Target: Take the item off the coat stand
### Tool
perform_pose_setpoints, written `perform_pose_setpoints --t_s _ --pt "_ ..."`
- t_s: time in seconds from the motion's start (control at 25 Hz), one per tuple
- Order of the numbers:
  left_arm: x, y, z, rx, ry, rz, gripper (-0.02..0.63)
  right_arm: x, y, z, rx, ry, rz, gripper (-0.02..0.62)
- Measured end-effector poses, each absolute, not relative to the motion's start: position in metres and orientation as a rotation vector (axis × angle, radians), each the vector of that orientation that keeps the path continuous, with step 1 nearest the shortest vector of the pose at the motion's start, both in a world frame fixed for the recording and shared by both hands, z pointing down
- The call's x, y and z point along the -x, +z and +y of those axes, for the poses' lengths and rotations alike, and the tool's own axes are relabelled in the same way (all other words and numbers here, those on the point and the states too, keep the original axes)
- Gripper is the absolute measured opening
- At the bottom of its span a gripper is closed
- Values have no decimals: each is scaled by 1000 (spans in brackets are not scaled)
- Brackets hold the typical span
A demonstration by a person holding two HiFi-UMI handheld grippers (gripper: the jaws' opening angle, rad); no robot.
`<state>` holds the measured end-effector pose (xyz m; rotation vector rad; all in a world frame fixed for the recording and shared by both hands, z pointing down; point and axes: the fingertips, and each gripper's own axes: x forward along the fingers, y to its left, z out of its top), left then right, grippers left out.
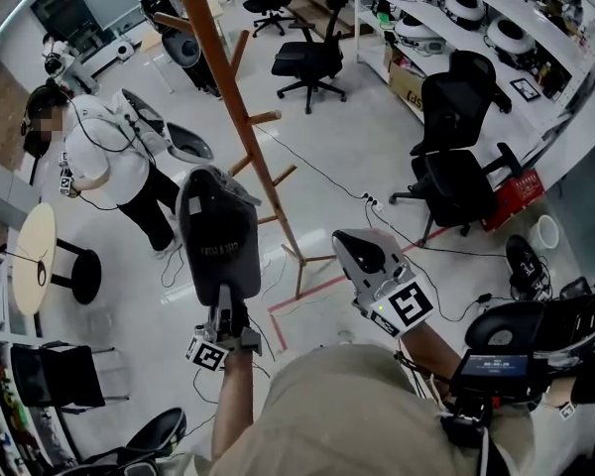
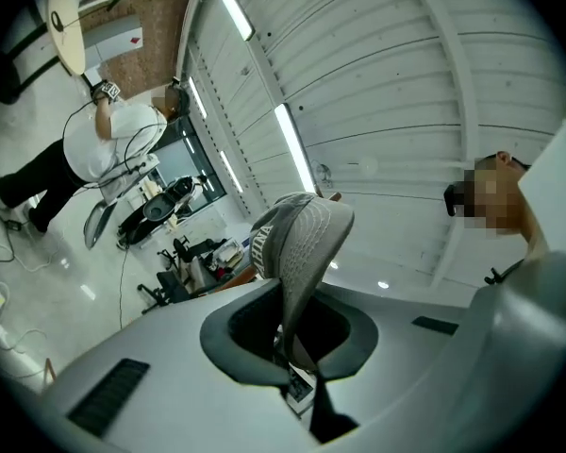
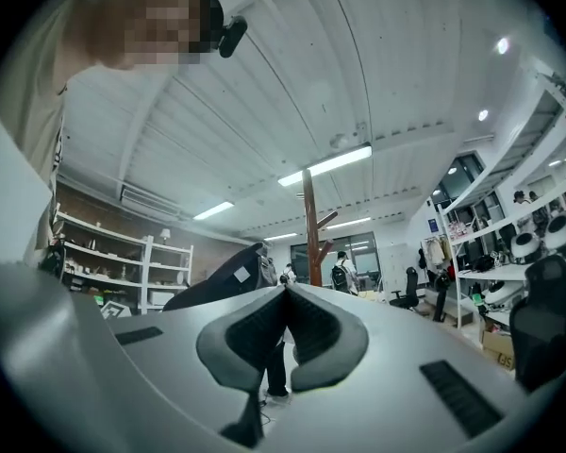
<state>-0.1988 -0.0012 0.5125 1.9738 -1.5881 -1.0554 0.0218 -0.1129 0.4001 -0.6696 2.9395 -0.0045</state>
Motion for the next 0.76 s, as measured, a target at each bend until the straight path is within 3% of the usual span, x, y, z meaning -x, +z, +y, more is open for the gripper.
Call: perform_pose_setpoints --t_s 0.36,0.76 --pt "278 411 -39 -2081 -1128 -1871 34 -16 379 -120 402 -241 2875 14" --pt "383 264 -156 -2253 -908 -2294 34 10 358 -133 531 -199 2816 12"
